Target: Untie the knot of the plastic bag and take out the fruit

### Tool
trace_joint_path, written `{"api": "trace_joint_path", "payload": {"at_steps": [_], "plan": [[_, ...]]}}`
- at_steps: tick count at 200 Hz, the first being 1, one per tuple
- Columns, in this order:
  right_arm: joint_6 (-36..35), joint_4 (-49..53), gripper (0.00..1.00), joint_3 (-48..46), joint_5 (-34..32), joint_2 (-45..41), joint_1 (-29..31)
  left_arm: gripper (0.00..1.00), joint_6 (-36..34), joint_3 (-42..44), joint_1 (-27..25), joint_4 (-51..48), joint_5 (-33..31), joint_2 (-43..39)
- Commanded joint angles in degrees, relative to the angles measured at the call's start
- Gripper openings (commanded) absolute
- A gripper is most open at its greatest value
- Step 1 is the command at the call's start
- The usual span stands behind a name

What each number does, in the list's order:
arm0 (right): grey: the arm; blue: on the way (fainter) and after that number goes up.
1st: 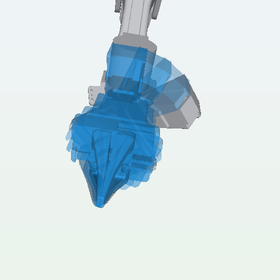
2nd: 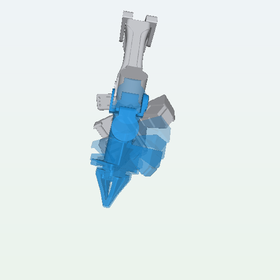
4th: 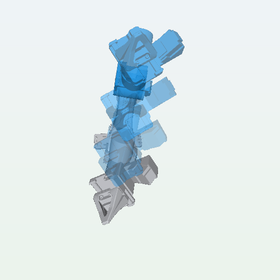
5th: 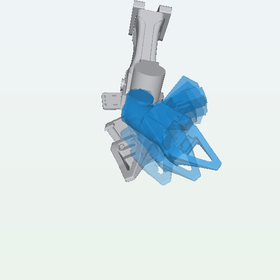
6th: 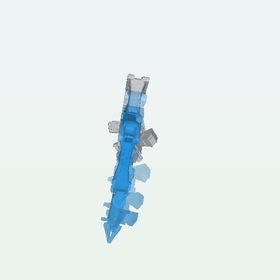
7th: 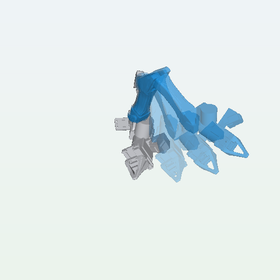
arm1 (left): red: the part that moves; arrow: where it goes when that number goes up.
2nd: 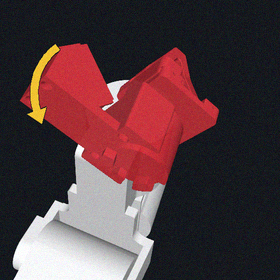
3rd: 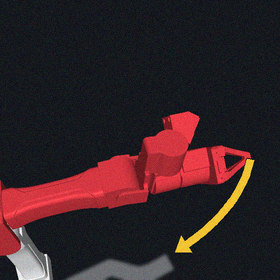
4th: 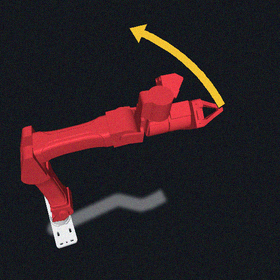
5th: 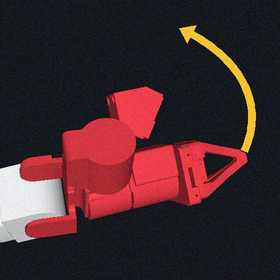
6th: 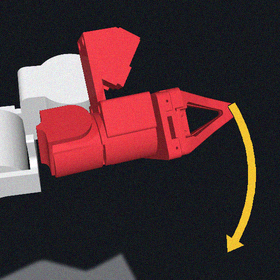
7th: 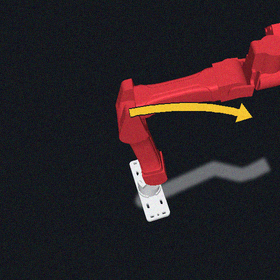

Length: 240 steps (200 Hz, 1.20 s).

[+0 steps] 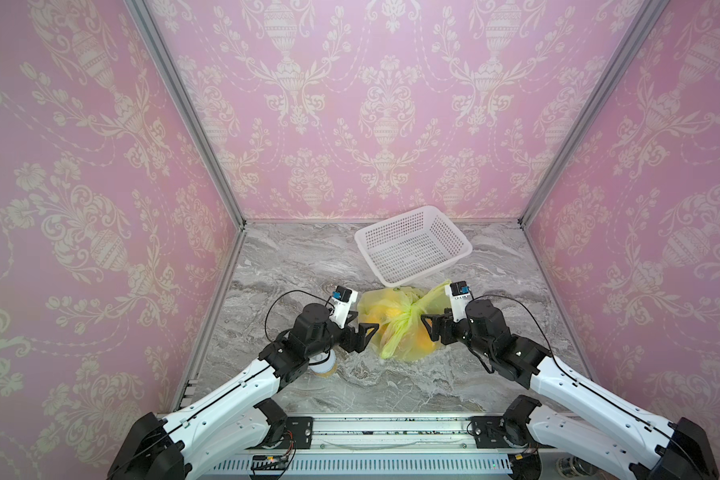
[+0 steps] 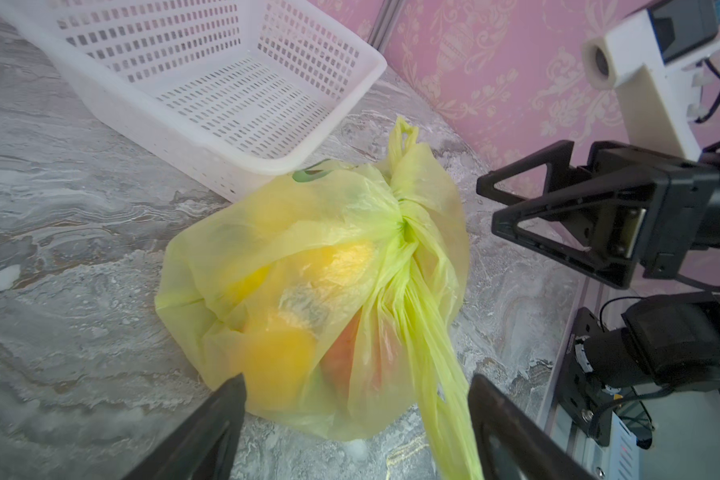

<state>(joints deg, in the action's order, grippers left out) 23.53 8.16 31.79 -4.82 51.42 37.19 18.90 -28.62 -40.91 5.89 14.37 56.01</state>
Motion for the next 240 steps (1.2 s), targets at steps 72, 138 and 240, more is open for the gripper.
{"api": "trace_joint_path", "payload": {"at_steps": [72, 138, 240], "plan": [[-1.5, 2.8, 0.85, 2.1, -11.1, 5.1, 0.5, 0.92, -0.3, -10.2, -6.4, 3.4, -17.4, 18.7], [-2.7, -0.4, 0.58, 4.9, -9.7, 13.9, 0.6, 0.74, -0.7, -13.0, -6.4, 7.7, -17.0, 28.6], [-2.1, -5.9, 0.0, 0.4, -9.9, 10.9, 0.6, 0.0, -2.2, -8.1, -5.5, 3.7, -28.2, 18.7]]}}
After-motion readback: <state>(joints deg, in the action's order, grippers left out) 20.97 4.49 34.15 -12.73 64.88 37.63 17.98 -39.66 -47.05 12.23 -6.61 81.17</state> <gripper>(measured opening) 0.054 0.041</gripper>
